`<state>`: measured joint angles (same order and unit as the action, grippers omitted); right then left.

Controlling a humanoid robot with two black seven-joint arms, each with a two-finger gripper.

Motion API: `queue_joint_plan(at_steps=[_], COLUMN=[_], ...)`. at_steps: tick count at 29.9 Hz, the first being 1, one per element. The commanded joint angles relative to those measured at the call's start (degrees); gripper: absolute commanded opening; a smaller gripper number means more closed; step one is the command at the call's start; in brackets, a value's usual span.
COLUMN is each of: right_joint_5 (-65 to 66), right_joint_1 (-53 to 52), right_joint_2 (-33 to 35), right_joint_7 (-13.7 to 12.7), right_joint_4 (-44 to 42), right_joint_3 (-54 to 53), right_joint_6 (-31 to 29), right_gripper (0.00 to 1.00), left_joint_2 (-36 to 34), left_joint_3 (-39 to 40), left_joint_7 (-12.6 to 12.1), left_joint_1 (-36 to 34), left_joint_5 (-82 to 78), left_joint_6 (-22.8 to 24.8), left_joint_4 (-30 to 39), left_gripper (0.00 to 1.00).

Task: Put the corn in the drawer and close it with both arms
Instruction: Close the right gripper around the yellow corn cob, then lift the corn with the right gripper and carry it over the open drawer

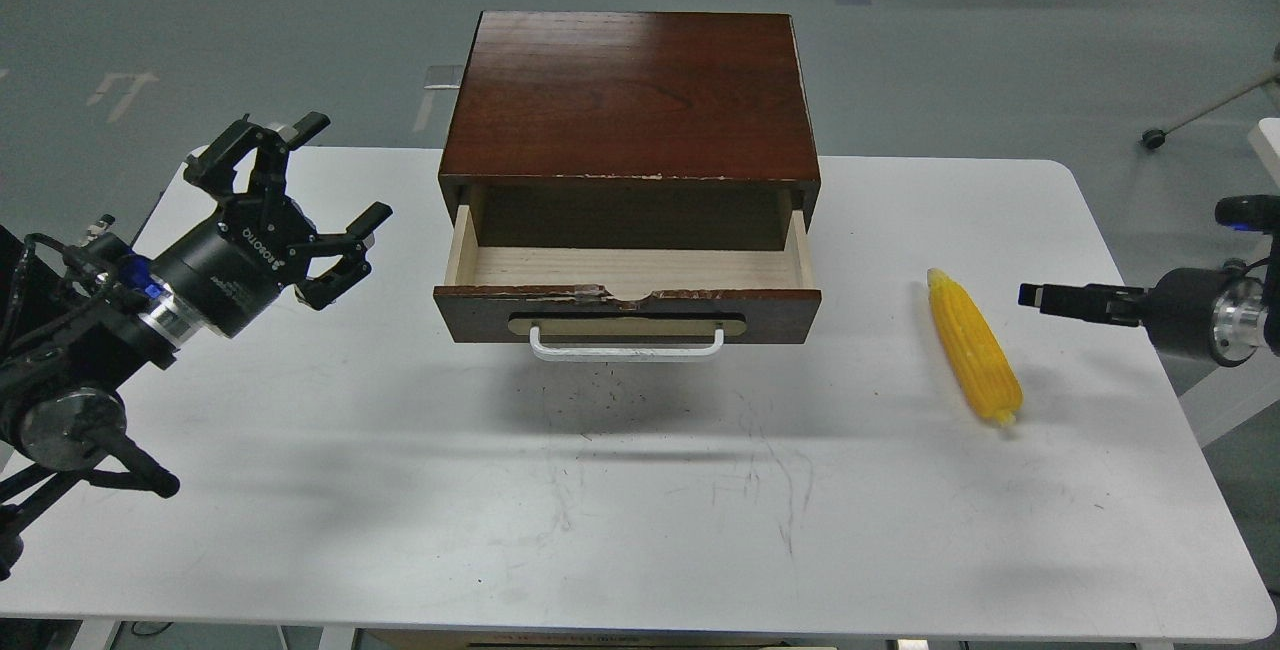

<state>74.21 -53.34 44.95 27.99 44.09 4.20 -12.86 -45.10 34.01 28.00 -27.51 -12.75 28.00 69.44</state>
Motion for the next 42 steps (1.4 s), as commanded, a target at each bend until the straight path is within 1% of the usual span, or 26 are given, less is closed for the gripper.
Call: queue_joint_plan(at_steps=[1,7,10,13,16,17,18,19,20,21,22,23,25,27,30,32,34,39,42], right_joint_5=[-0.03,-0.12,-0.12,-0.12,-0.21,-0.21,-0.21,-0.29,-0.29,-0.29,-0.29,-0.29,-0.47,-0.56,-0.65,-0.91,-1.00,-1.00,-1.00], right_joint_1=[-0.01,0.16,0.34,0.43,0.34,0.25,0.34,0.34,0.34,0.43,0.43,0.34,0.08,-0.71,-4.92,-10.88,-16.15,-27.75,-33.83], right_joint_2=[-2.58,-5.57,-6.01,-6.10,-6.19,-6.19,-6.19,-6.10,-6.10,-5.93,-5.93,-5.84,-5.66,-5.14,-3.03,-1.10,-0.39,-0.91,-3.98], right_joint_7=[0.01,0.01,0.01,0.01,0.01,0.01,0.01,0.01,0.01,0.01,0.01,0.01,0.01,0.01,0.01,0.01,0.01,0.01,0.01], right_joint_4=[-0.93,-0.93,-0.85,-0.85,-0.93,-0.85,-0.76,-0.67,-0.50,-0.49,-0.49,-0.41,-0.14,0.65,3.89,7.58,8.82,11.53,13.74], right_joint_3=[2.31,2.57,2.66,3.53,5.64,6.08,6.17,6.17,6.26,6.35,6.35,6.26,6.26,5.91,5.82,5.73,5.91,6.87,9.59], right_joint_6=[1.70,1.87,1.79,1.79,1.79,1.87,1.87,1.79,1.79,1.79,1.79,1.79,1.87,2.05,2.49,2.58,2.49,1.70,1.35], right_gripper=[1.00,0.99,0.96,0.89,0.69,0.57,0.50,0.48,0.42,0.32,0.32,0.22,0.12,0.11,0.11,0.11,0.12,0.12,0.13], left_joint_2=[-0.08,-0.25,-0.60,-0.60,-0.61,-0.61,-0.61,-0.61,-0.61,-0.61,-0.61,-0.69,-0.87,-0.87,-1.04,-1.22,-1.22,-1.22,-1.13], left_joint_3=[0.00,0.00,0.00,0.00,0.00,-0.08,-0.09,-0.09,-0.09,0.00,0.00,-0.08,0.00,0.00,0.00,0.09,0.09,0.18,0.18], left_joint_7=[0.00,0.00,0.00,0.00,0.00,0.00,0.00,0.00,0.00,0.00,0.00,0.00,0.00,0.00,0.00,0.00,0.00,0.00,0.00], left_joint_1=[0.00,0.09,0.18,0.18,0.18,0.18,0.18,0.18,0.18,0.18,0.18,0.18,0.18,0.09,0.09,0.09,0.09,-0.08,-0.08], left_joint_5=[0.00,0.00,0.00,0.00,-0.09,0.00,0.00,0.00,0.00,0.00,0.00,0.00,0.00,0.00,0.00,0.00,0.00,0.00,0.00], left_joint_6=[0.00,0.00,0.00,0.00,0.00,0.00,0.00,0.00,0.00,0.00,0.00,0.00,0.00,0.00,0.00,0.00,0.00,0.00,0.00], left_joint_4=[0.17,0.26,0.43,0.52,0.52,0.52,0.52,0.52,0.52,0.52,0.52,0.52,0.52,0.52,0.52,0.52,0.52,0.52,0.52], left_gripper=[1.00,1.00,1.00,1.00,1.00,1.00,1.00,1.00,1.00,1.00,1.00,1.00,1.00,1.00,1.00,1.00,1.00,1.00,1.00])
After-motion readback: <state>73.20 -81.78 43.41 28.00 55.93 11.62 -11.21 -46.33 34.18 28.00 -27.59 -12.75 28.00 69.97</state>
